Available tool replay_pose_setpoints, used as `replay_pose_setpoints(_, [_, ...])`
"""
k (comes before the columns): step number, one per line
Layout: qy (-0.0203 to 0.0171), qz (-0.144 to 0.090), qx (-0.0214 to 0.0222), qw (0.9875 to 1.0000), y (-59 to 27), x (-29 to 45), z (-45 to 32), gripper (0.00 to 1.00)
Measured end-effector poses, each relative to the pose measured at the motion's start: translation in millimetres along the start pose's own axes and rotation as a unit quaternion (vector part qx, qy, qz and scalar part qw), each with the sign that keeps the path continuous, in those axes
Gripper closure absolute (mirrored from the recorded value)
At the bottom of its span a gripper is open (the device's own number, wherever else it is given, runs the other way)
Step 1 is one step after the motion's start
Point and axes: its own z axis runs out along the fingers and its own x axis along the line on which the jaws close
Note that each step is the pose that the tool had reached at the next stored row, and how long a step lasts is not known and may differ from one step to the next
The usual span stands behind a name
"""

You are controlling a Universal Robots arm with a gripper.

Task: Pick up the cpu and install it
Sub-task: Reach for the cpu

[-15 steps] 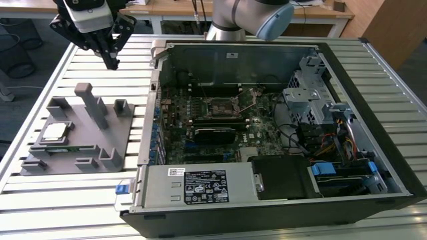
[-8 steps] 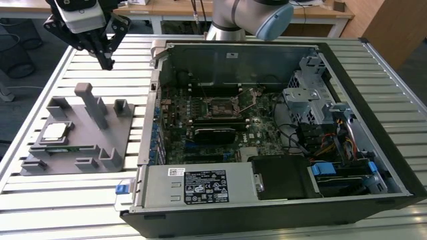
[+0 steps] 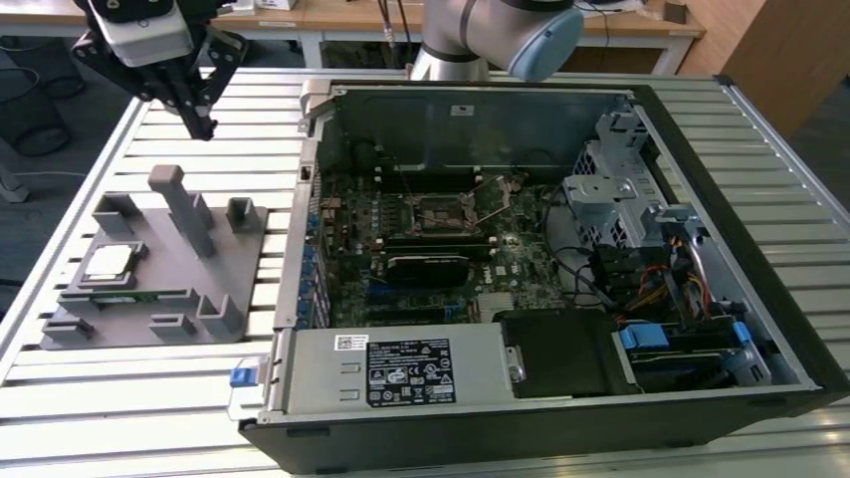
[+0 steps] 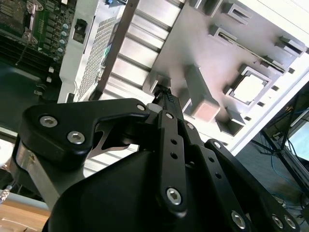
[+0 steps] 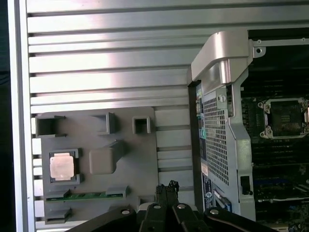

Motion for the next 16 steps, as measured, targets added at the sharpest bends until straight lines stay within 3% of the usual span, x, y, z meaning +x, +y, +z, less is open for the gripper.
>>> replay_pose_setpoints(16, [0.0002, 0.000, 0.0000, 1.0000, -1.9, 24.1, 0.6, 0.89])
